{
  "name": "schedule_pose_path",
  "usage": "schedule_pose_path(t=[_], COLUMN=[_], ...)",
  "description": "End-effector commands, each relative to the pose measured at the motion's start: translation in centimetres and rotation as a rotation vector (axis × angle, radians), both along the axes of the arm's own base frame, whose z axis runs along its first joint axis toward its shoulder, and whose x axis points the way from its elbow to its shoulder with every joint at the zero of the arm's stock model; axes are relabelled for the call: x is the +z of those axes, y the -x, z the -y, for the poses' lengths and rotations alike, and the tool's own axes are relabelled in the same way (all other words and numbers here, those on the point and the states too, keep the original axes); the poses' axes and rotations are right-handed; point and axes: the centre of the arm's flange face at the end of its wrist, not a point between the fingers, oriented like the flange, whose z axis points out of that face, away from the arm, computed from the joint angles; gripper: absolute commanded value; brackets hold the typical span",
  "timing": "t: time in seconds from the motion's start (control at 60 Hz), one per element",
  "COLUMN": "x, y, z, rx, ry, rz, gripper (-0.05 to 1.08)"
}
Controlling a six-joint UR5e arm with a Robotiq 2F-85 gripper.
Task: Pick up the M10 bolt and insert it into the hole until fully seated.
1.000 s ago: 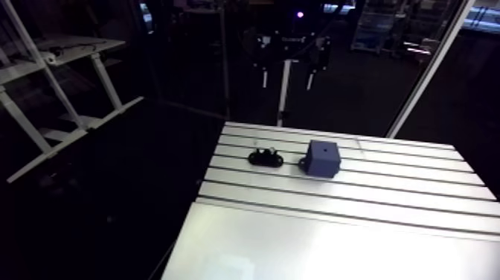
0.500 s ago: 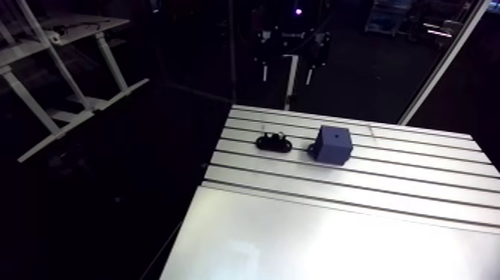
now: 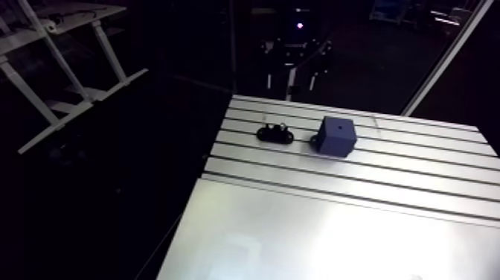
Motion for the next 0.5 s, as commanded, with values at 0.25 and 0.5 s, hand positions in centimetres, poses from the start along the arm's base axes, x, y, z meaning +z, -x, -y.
schedule_pose_path(t=[0.25, 0.5], x=[-3.4, -4.8], y=[-0.9, -1.1], z=[0.2, 0.1], rx=[0.011, 0.015], ry=[-0.006, -0.004], rz=[0.012, 0.001], gripper=[0.01, 0.01])
